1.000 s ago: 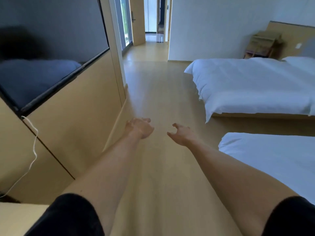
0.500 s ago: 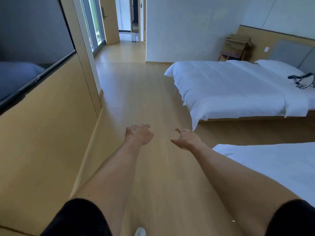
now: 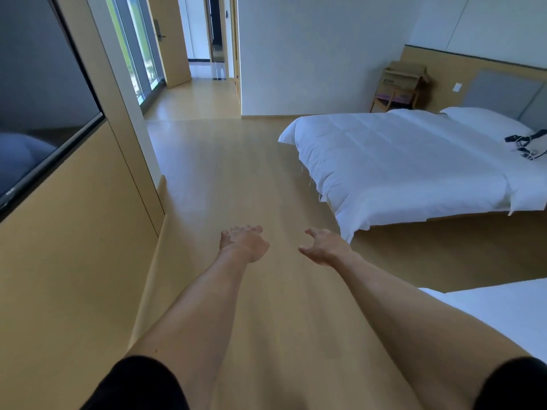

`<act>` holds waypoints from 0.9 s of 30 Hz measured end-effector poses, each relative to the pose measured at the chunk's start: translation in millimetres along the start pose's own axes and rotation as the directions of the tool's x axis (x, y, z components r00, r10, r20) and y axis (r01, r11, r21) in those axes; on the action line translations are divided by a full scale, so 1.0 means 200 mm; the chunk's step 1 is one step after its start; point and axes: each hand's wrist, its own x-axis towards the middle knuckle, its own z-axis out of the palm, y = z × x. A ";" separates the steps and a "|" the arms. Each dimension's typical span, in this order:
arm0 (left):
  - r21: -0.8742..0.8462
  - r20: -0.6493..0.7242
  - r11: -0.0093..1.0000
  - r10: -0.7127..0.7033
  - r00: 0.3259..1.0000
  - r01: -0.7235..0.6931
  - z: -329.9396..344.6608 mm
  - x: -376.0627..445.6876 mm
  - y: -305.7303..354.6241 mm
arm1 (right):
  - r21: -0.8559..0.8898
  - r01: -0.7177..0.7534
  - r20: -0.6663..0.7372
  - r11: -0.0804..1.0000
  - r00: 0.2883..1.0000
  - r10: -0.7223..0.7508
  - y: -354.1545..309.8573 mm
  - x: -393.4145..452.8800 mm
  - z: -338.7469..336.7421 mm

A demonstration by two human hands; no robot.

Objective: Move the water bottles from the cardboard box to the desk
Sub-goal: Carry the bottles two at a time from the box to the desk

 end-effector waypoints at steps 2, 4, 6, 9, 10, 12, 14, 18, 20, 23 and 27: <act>0.001 -0.009 1.000 0.004 1.000 -0.004 -0.03 0.15 -0.01 | -0.002 0.003 -0.006 1.000 1.000 -0.003 -0.01 0.15 -0.03; 0.001 -0.026 1.000 0.009 1.000 -0.009 -0.07 0.31 -0.01 | -0.003 0.008 -0.011 1.000 1.000 -0.008 -0.01 0.32 -0.06; -0.007 -0.050 1.000 0.006 0.999 -0.006 -0.11 0.48 -0.01 | 0.004 0.017 -0.003 1.000 1.000 -0.017 -0.02 0.50 -0.09; -0.021 -0.067 1.000 -0.011 0.998 0.010 -0.18 0.78 -0.01 | 0.030 0.036 0.017 0.999 0.999 -0.037 -0.05 0.82 -0.17; -0.022 -0.068 1.000 -0.021 0.997 0.019 -0.22 0.88 -0.01 | 0.042 0.044 0.019 0.998 0.999 -0.045 -0.06 0.94 -0.19; -0.021 -0.057 0.999 -0.045 0.997 0.044 -0.30 1.10 -0.01 | 0.054 0.064 0.032 0.997 0.997 -0.066 -0.07 1.16 -0.25; -0.021 -0.045 0.998 -0.065 0.997 0.064 -0.39 1.30 0.01 | 0.051 0.077 0.049 0.996 0.996 -0.080 -0.08 1.38 -0.32; -0.052 -0.081 0.995 -0.085 0.993 0.081 -0.58 1.68 0.04 | 0.048 0.090 0.060 0.995 0.994 -0.093 -0.09 1.80 -0.46; -0.071 -0.085 0.994 -0.088 0.993 0.082 -0.65 1.85 0.06 | 0.027 0.109 0.070 0.994 0.991 -0.110 -0.11 1.98 -0.52; -0.075 -0.078 0.992 -0.104 0.991 0.098 -0.72 2.08 0.06 | 0.021 0.124 0.074 0.992 0.989 -0.125 -0.15 2.22 -0.58; -0.092 -0.069 0.990 -0.109 0.992 0.103 -0.78 2.38 0.05 | 0.005 0.126 0.074 0.992 0.989 -0.126 -0.18 2.52 -0.66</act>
